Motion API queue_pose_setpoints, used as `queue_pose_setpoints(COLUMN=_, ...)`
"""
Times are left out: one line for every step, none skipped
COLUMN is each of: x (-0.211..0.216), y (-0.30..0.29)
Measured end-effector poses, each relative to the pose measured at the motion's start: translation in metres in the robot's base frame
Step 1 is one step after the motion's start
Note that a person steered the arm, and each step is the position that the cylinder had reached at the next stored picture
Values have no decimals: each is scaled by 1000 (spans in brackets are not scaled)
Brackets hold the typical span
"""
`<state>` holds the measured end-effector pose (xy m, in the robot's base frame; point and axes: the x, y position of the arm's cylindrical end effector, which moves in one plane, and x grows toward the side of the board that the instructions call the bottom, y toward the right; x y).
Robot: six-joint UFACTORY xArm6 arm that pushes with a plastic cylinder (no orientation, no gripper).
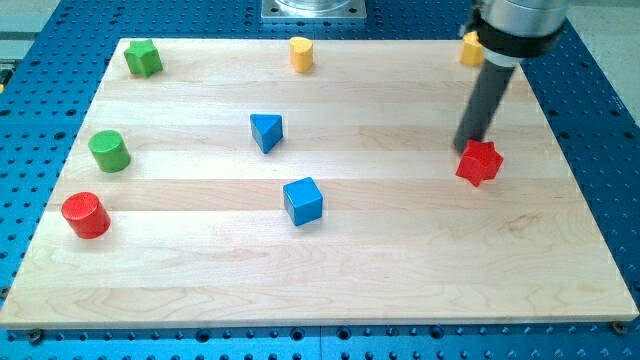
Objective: Keep red blocks in a vertical line
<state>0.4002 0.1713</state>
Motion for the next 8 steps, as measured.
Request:
queue_pose_setpoints(x=36, y=-55)
queue_pose_setpoints(x=78, y=-24)
queue_pose_setpoints(x=44, y=0)
queue_pose_setpoints(x=31, y=5)
queue_pose_setpoints(x=40, y=-15)
queue_pose_setpoints(x=40, y=-47)
queue_pose_setpoints(x=40, y=-74)
queue_pose_setpoints(x=40, y=-106)
